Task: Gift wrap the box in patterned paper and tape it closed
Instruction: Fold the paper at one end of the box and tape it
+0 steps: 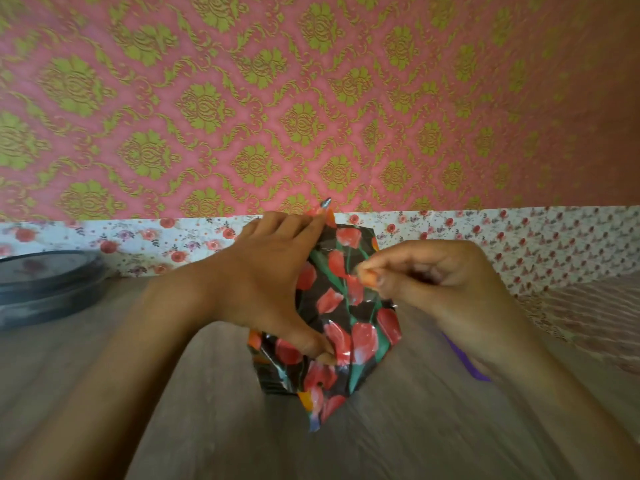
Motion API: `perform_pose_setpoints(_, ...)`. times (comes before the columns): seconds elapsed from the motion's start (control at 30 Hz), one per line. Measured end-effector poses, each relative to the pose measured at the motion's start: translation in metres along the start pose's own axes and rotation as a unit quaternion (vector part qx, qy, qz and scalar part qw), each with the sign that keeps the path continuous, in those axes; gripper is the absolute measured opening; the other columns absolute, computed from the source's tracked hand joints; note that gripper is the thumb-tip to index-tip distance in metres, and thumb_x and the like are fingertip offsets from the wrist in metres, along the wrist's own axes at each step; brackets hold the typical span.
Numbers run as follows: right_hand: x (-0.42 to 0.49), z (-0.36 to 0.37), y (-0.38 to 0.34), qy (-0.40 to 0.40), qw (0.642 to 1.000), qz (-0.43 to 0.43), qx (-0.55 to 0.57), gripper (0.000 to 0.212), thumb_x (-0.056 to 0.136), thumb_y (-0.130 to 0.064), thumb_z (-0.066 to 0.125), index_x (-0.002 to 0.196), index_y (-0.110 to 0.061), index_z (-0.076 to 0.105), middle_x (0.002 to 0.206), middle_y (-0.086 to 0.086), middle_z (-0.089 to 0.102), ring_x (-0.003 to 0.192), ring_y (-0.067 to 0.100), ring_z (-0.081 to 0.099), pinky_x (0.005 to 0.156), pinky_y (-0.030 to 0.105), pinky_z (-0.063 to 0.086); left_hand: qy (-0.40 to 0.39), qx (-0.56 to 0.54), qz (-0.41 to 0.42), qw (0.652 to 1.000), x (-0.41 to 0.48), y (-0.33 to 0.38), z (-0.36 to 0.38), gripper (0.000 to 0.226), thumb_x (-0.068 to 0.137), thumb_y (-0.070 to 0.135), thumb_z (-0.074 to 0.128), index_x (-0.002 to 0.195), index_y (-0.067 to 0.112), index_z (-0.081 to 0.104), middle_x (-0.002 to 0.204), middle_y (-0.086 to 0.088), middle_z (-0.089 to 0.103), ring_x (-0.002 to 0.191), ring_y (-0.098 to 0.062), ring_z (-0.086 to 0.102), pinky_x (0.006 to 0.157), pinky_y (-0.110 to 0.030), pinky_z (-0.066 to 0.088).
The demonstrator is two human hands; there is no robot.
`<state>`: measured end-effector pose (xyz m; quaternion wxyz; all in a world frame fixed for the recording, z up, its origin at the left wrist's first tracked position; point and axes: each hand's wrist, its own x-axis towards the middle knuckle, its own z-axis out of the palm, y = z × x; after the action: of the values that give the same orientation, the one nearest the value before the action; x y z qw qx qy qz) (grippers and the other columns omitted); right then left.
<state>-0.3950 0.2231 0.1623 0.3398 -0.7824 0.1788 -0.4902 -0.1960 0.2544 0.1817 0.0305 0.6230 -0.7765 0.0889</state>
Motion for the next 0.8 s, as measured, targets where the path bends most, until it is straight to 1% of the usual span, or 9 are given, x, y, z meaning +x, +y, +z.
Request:
perform_pose_setpoints(0.13,0.016,0.013,-0.001,-0.085,0.988,0.043,-0.12,0.014,0.07,-0.011,0.077,0.082,-0.019,0.074,0.068,0.001,0.073,0.06,0.012,0.067,0.064,0.025,0.053,0.002,0.007,-0.002,1.0,-0.002,0.005,-0.002,0.143,0.05,0.078,0.065,0.144,0.023,-0.028,0.14,0.024,-0.001,0.129,-0.005,0.0,0.115,-0.033,0.01)
perform_pose_setpoints(0.23,0.026,0.013,-0.002,-0.091,0.969,0.089,-0.21,0.035,0.064,-0.024,0.083,0.094,-0.032,0.068,0.055,0.0,0.066,0.045,0.004,0.054,0.058,0.026,0.044,0.006,0.005,0.001,1.0,-0.003,0.006,-0.002,0.143,0.052,0.077,0.067,0.143,0.023,-0.029,0.142,0.021,-0.001,0.129,-0.006,-0.001,0.115,-0.034,0.009)
perform_pose_setpoints(0.37,0.034,0.01,-0.003,-0.099,0.953,0.117,-0.261,0.046,0.056,-0.038,0.086,0.091,-0.028,0.057,0.039,-0.011,0.051,0.033,-0.001,0.042,0.048,0.022,0.031,0.001,-0.007,0.0,1.0,-0.004,0.009,-0.003,0.143,0.054,0.072,0.071,0.142,0.023,-0.031,0.143,0.022,-0.003,0.13,-0.005,-0.003,0.114,-0.033,0.009)
perform_pose_setpoints(0.47,0.036,0.004,0.0,-0.082,0.947,0.121,-0.286,0.062,0.037,-0.059,0.078,0.084,-0.026,0.054,0.035,-0.013,0.044,0.032,0.001,0.036,0.048,0.024,0.027,0.0,-0.018,-0.005,1.0,-0.004,0.008,-0.004,0.143,0.053,0.072,0.071,0.143,0.023,-0.03,0.145,0.02,-0.003,0.131,-0.005,-0.003,0.115,-0.033,0.009)
perform_pose_setpoints(0.57,0.033,-0.007,0.007,-0.072,0.957,0.158,-0.231,0.067,0.031,-0.057,0.073,0.084,-0.023,0.051,0.035,-0.011,0.04,0.034,0.001,0.032,0.049,0.024,0.026,-0.001,-0.029,-0.006,1.0,-0.004,0.008,-0.005,0.142,0.053,0.072,0.07,0.144,0.022,-0.026,0.147,0.018,-0.001,0.133,-0.006,-0.002,0.116,-0.034,0.008)
perform_pose_setpoints(0.63,0.027,-0.009,0.013,-0.085,0.965,0.199,-0.149,0.064,0.038,-0.048,0.08,0.086,-0.021,0.048,0.042,-0.008,0.048,0.043,0.004,0.042,0.05,0.024,0.031,0.0,-0.038,-0.006,0.999,-0.003,0.006,-0.004,0.142,0.052,0.072,0.07,0.145,0.022,-0.024,0.147,0.018,0.0,0.132,-0.004,-0.002,0.116,-0.034,0.006)
perform_pose_setpoints(0.67,0.024,-0.008,0.018,-0.086,0.967,0.218,-0.1,0.066,0.04,-0.045,0.087,0.087,-0.021,0.047,0.052,0.0,0.057,0.052,0.011,0.05,0.053,0.025,0.037,0.002,-0.045,-0.004,0.999,-0.002,0.005,-0.004,0.142,0.05,0.073,0.07,0.146,0.023,-0.023,0.146,0.02,0.001,0.13,-0.002,-0.001,0.116,-0.033,0.007)
perform_pose_setpoints(0.73,0.019,-0.006,0.032,-0.069,0.968,0.243,0.003,0.078,0.031,-0.048,0.091,0.091,-0.018,0.051,0.084,0.022,0.068,0.077,0.03,0.062,0.07,0.042,0.048,0.005,-0.061,-0.003,0.998,-0.001,0.001,-0.003,0.143,0.046,0.076,0.066,0.146,0.025,-0.022,0.142,0.022,0.005,0.126,0.003,0.001,0.115,-0.032,0.008)
perform_pose_setpoints(0.8,0.015,-0.001,0.043,-0.033,0.964,0.248,0.092,0.088,0.02,-0.051,0.091,0.094,-0.018,0.057,0.098,0.022,0.067,0.09,0.032,0.062,0.084,0.051,0.046,0.01,-0.077,0.004,0.997,0.001,-0.003,-0.001,0.146,0.041,0.083,0.063,0.147,0.025,-0.019,0.137,0.023,0.008,0.122,0.006,0.003,0.114,-0.031,0.008)
